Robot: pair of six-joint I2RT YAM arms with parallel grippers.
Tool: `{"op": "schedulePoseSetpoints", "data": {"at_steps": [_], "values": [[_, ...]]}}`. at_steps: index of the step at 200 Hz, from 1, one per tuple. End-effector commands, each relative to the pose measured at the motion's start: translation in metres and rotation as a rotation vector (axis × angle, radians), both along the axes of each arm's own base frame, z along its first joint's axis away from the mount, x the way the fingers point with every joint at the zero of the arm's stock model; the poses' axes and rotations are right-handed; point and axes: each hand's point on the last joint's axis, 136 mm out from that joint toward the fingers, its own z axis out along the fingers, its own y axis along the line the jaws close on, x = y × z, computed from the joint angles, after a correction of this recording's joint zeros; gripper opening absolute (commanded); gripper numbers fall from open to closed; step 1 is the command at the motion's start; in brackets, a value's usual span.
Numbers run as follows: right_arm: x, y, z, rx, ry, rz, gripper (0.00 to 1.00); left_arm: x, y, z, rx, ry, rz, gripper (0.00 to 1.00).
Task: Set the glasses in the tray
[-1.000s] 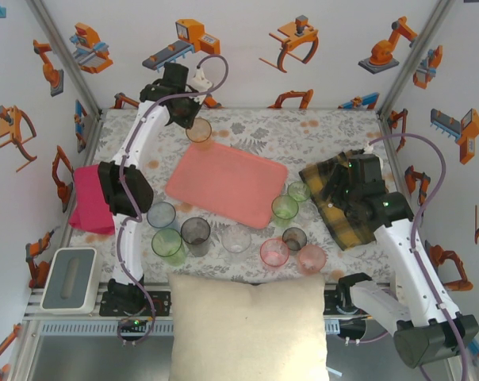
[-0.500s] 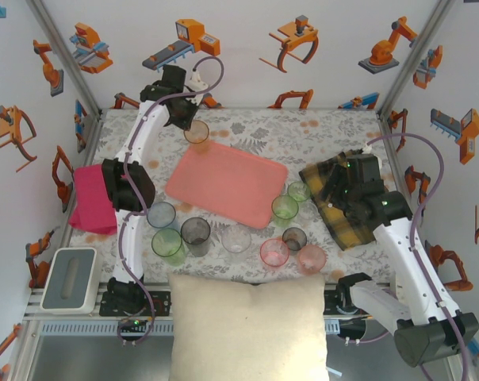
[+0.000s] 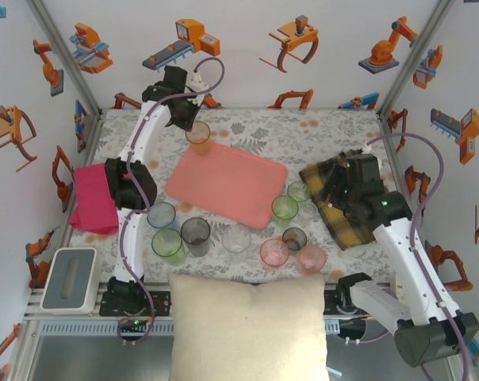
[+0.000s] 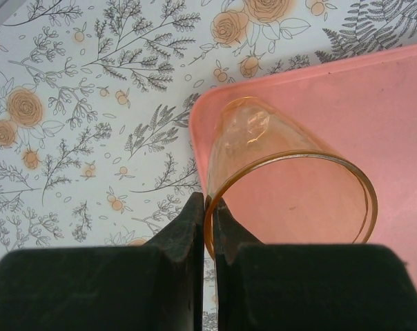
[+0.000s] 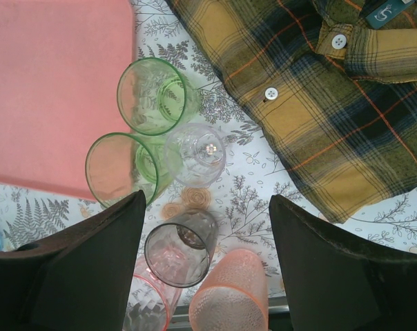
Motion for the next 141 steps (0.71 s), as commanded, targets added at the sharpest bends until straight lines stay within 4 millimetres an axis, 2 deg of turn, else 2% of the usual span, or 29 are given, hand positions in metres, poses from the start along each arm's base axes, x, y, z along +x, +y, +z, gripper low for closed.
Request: {"op": "schedulePoseSetpoints", "data": {"at_steps": [1, 79, 104, 125, 141], "values": [[-0.0021, -0.0021, 0.0112, 0.004, -0.026, -0.021, 0.67, 0.0008, -0.0011, 0.0018, -0.020, 0.008, 0.001, 0.13], [-0.0049, -0.0017, 0.0115, 0.005, -0.029, -0.020, 0.67, 0.0048, 0.0017, 0.0029, -0.007, -0.005, 0.004, 0.25], [-0.0049, -0.0019, 0.0116, 0.006, -0.030, -0.022, 0.67, 0.0057, 0.0022, 0.0013, -0.002, -0.005, 0.006, 0.26], [-0.0053, -0.0013, 0.0119, 0.006, -0.029, -0.019, 0.67, 0.0067, 0.0033, 0.0018, 0.001, -0.009, 0.009, 0.34], [-0.0050, -0.0012, 0.0126, 0.007, -0.031, -0.019, 0.67, 0.0071, 0.0048, 0.0024, 0.008, -0.012, 0.011, 0.36]]}}
